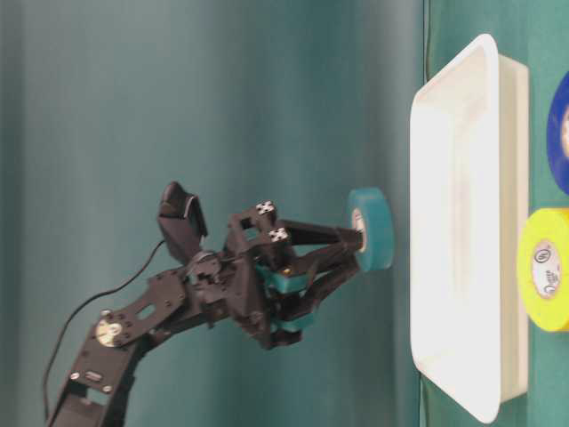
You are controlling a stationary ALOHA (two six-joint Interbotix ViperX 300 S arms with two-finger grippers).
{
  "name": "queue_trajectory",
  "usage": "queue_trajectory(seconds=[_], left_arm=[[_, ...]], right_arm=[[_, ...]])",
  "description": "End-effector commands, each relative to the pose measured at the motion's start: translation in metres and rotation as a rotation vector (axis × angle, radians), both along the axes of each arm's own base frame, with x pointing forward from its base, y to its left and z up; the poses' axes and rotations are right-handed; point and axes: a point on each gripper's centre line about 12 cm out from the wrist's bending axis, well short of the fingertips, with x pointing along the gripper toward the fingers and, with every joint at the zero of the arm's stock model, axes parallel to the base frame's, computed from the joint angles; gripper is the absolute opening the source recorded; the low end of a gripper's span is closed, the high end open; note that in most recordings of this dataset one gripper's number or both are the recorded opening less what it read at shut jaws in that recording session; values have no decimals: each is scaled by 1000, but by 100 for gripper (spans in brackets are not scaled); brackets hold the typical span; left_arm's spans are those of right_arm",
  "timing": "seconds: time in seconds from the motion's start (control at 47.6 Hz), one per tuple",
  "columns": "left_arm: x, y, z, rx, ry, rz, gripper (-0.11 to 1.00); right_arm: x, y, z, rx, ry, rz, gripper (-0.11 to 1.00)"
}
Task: Pick up the tape from a random location and place it into the white case.
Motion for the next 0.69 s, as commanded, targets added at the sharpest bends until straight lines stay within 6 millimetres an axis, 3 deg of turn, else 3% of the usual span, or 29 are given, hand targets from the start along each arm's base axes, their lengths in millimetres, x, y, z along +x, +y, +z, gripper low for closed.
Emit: queue_trajectory(seconds=[0.0,0.231,0.462,0.672], left_arm=[[4,4,7,24,-45,2,22],[7,10,-18,21,-4,-18,22],[1,17,-57,-7,53,1,22],[-4,22,-69,1,33,17,22]], right_arm=[[3,-1,7,-4,-20,-1,2],[4,-1,6,-7,-15,0,2],[4,-1,5,-7,-10,0,2],[4,-1,4,-7,-7,0,2]])
